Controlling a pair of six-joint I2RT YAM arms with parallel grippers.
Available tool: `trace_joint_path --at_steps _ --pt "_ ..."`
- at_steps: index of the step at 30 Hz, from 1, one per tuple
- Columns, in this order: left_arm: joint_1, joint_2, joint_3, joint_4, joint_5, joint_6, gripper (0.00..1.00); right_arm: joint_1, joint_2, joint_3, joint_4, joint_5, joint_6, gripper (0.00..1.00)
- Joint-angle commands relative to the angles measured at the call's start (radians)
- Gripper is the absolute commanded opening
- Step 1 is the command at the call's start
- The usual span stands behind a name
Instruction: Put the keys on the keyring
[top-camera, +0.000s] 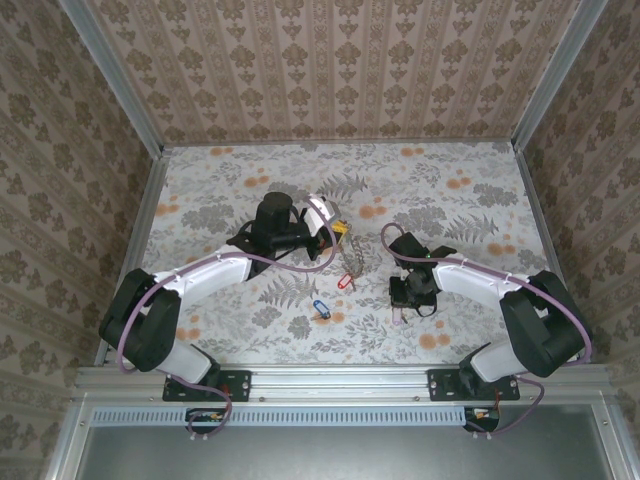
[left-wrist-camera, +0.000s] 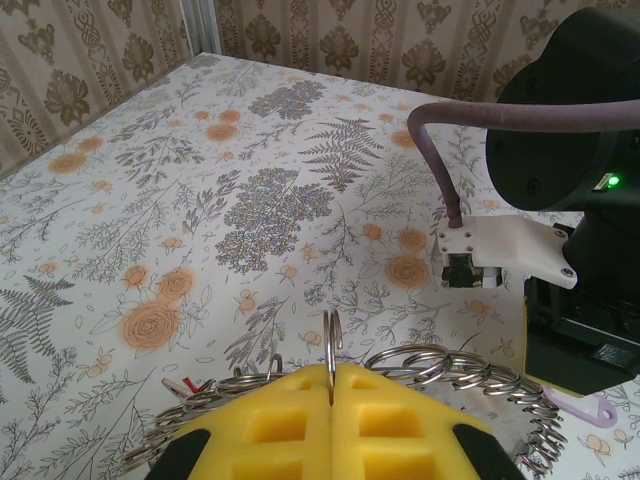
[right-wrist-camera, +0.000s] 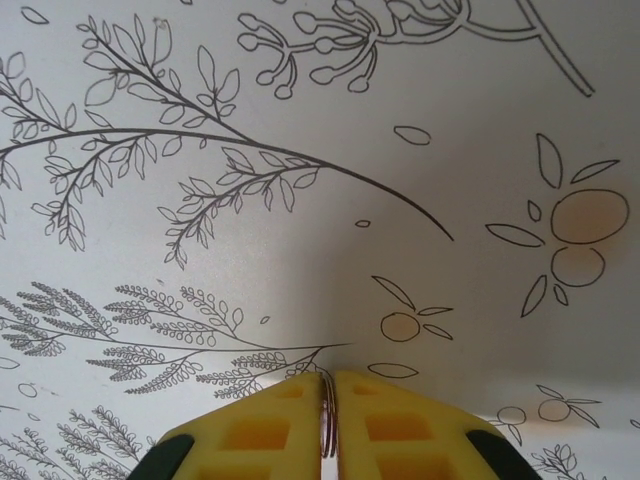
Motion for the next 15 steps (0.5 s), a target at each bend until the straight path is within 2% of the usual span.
trace_joint_path --at_steps 1,10,13,15 --pt "-0.009 -0.007 0.024 0.013 0.027 -0.009 0.00 -0.003 -0.021 0.022 -0.033 -0.002 -0.003 0.10" --pt "-0.011 -0.005 0.027 0.009 0.031 -0.007 0.00 -0.003 -0.010 0.023 -0.021 0.005 -0.005 0.04" --pt "-0.010 -0.006 0.027 0.009 0.031 -0.009 0.00 -0.003 -0.047 0.012 -0.003 0.016 -0.033 0.02" --pt "-0.011 -0.007 0.025 0.011 0.033 -0.007 0.00 -0.002 -0.129 -0.007 0.035 0.010 -0.073 0.00"
